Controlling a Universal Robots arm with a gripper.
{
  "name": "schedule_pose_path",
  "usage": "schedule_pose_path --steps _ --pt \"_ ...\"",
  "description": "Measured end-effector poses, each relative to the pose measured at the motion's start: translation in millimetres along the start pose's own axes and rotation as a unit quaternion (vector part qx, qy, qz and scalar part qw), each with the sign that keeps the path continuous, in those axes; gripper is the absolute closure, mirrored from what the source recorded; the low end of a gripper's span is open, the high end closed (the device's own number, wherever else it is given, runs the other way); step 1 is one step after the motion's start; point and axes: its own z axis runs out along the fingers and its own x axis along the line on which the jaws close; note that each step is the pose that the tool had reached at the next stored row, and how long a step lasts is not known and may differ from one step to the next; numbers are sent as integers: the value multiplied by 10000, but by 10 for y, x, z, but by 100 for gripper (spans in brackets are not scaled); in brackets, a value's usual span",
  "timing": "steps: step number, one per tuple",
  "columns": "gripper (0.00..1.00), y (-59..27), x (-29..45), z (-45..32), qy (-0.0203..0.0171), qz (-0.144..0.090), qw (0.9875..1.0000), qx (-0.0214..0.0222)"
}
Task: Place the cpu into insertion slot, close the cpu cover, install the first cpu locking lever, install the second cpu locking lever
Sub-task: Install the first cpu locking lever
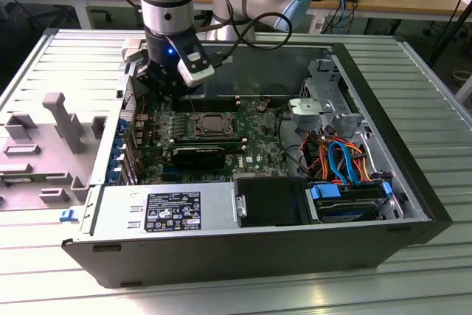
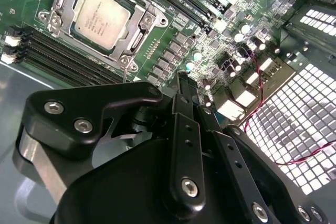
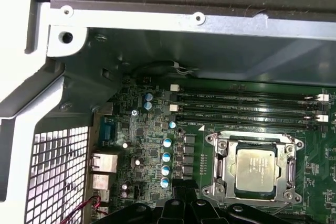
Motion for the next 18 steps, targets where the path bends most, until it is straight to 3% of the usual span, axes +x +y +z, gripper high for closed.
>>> schedule_pose_path --steps 18 --pt "89 347 -32 9 0 -22 10000 0"
